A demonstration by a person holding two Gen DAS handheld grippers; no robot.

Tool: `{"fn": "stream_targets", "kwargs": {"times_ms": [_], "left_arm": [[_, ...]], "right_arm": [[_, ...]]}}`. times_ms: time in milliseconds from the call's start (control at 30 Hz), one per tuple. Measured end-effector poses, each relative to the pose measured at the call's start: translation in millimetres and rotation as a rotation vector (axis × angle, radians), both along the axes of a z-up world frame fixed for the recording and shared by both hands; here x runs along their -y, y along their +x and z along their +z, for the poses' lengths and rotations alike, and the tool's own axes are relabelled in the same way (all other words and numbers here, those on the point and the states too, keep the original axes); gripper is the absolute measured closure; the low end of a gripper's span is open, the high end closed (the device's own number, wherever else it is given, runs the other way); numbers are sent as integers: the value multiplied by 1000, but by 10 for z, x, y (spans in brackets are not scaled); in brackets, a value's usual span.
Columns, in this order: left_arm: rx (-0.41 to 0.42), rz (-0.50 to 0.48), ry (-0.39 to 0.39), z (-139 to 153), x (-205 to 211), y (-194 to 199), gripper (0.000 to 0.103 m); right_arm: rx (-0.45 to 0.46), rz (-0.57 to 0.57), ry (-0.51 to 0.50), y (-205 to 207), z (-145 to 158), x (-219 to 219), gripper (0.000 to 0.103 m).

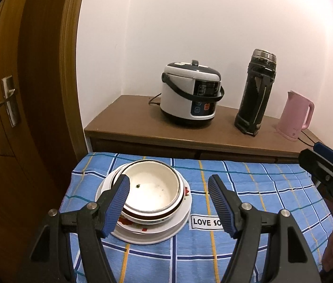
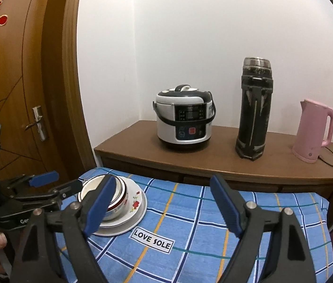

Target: Organize plates and bowls

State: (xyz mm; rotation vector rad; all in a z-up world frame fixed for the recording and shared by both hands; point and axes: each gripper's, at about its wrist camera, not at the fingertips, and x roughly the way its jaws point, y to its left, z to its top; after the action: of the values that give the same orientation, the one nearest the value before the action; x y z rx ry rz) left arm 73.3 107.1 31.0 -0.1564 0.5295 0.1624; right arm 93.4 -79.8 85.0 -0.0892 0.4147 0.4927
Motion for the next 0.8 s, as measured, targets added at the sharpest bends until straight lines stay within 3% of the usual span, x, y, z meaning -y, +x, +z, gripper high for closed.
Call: {"fn": "stream_targets", "kwargs": {"times_ms": [800], "left_arm": [[23,-49,13,115,307,-155,29]], "right_arm": [[29,-39,33,-282,148,348,12]]}}
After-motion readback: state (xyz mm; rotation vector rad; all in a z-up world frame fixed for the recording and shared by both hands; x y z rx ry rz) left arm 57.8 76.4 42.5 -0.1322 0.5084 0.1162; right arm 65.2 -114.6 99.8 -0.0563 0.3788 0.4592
